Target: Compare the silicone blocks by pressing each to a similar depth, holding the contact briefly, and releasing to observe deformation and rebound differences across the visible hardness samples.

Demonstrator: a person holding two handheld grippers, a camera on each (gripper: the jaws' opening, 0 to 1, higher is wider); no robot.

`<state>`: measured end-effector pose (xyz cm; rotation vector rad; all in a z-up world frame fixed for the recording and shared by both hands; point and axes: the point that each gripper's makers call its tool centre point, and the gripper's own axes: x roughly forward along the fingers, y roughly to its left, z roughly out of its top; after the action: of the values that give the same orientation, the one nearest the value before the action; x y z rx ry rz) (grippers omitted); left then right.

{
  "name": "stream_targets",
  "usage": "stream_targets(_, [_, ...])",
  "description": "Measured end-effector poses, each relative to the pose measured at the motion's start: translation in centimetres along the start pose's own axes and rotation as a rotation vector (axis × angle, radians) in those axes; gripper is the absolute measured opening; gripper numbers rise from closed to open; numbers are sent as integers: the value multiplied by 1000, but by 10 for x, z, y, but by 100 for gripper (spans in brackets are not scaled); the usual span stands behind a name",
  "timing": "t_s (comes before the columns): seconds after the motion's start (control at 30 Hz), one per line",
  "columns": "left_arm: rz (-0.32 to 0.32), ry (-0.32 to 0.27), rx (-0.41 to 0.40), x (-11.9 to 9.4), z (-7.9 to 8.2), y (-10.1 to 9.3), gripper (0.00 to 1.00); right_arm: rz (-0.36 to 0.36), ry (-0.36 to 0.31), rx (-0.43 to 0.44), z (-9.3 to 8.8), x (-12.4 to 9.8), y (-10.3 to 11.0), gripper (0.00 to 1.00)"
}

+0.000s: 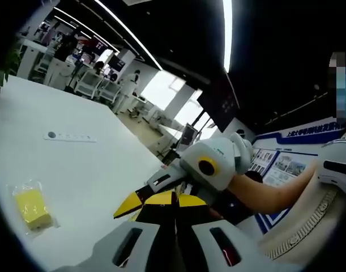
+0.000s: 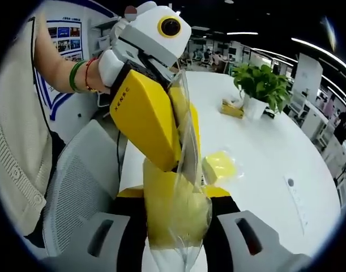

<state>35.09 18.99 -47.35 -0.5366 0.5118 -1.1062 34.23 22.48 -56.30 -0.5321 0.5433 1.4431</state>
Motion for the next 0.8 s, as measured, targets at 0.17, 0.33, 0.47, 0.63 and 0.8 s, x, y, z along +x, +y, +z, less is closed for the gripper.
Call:
stream_targets(0.17, [8, -16, -30, -1, -1, 5, 0, -20, 5, 11, -1, 0, -1, 37])
stream_targets(0.33, [17, -18, -47, 0, -5, 10, 0, -69, 6, 30, -1, -6, -4, 47])
stream_targets(0.47, [35, -11, -46, 3, -9, 16, 0, -143, 5, 86, -8, -16, -13, 59])
stream_targets(0.63, [46, -10, -72, 8, -15, 26, 0, -286, -35, 139, -20, -44, -20, 60])
stream_targets(0.8, [62, -5, -109, 20, -24, 41, 0, -370, -89, 238, -34, -72, -14, 68])
